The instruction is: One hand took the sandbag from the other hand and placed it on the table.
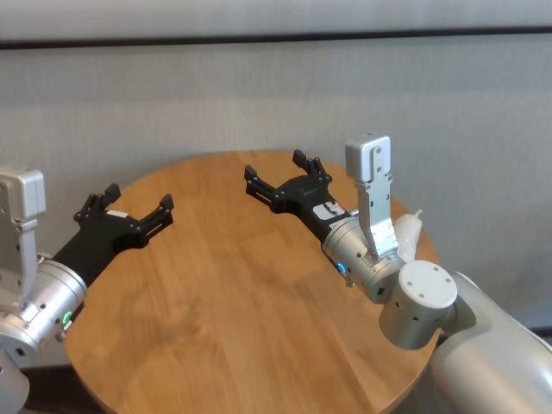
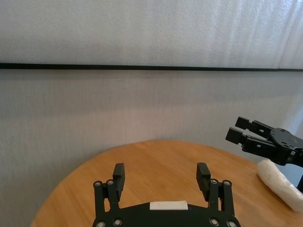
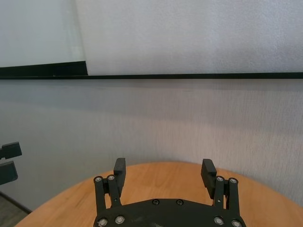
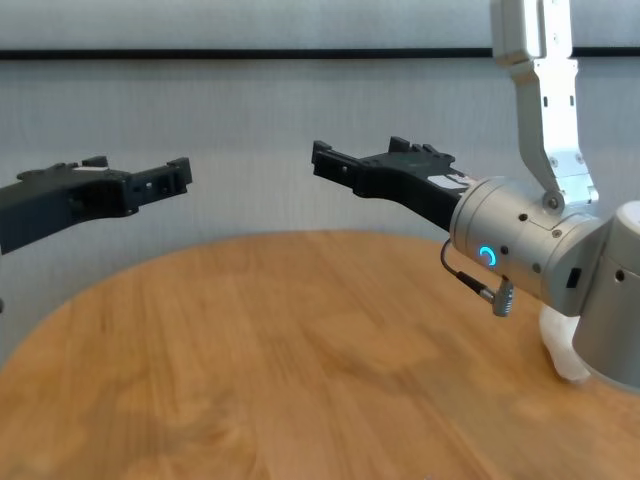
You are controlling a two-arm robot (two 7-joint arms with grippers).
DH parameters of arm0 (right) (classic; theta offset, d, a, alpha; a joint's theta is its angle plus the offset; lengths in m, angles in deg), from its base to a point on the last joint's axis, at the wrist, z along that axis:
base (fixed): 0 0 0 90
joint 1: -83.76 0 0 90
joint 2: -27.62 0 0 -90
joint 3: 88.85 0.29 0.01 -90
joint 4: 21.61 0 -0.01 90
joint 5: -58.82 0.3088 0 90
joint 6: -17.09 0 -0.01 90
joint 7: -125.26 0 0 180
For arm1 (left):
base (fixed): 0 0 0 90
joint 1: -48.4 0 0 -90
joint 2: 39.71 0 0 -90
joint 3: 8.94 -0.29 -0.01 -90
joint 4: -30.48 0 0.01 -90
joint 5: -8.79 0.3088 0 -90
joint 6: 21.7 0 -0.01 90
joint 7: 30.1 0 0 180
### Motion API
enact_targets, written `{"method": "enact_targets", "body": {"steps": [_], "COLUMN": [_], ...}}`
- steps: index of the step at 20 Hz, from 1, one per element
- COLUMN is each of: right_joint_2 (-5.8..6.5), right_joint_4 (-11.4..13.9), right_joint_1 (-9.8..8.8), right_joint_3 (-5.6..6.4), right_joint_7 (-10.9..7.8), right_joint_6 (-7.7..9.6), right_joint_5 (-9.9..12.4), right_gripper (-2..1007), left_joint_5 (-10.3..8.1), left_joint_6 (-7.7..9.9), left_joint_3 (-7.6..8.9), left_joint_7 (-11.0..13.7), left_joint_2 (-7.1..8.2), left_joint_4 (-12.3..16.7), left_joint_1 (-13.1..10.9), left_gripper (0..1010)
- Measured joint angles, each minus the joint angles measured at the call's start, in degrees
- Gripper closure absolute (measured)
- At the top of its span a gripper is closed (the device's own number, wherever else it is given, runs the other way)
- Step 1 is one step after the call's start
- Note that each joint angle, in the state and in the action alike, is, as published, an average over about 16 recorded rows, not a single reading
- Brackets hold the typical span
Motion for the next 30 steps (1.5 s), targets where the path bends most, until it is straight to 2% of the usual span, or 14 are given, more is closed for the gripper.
{"method": "enact_targets", "body": {"steps": [6, 13, 30], "right_joint_2": [-0.97, -1.55, -1.56], "right_joint_4": [-0.70, -0.77, 0.15], "right_joint_1": [0.36, 0.26, -0.52], "right_joint_3": [0.22, 0.70, 1.44], "right_joint_7": [-0.60, -1.30, -2.49], "right_joint_6": [0.07, 0.46, 2.07], "right_joint_5": [-0.67, -1.29, -2.09], "right_gripper": [4, 4, 4], "left_joint_5": [0.71, 1.44, 1.97], "left_joint_6": [0.10, 0.00, -0.29], "left_joint_3": [0.61, 0.63, 0.45], "left_joint_7": [-0.09, 0.25, 0.50], "left_joint_2": [-0.26, -0.49, -0.58], "left_joint_4": [-0.02, -0.31, -0.66], "left_joint_1": [-0.12, 0.07, 0.29], "left_gripper": [10, 10, 10]}}
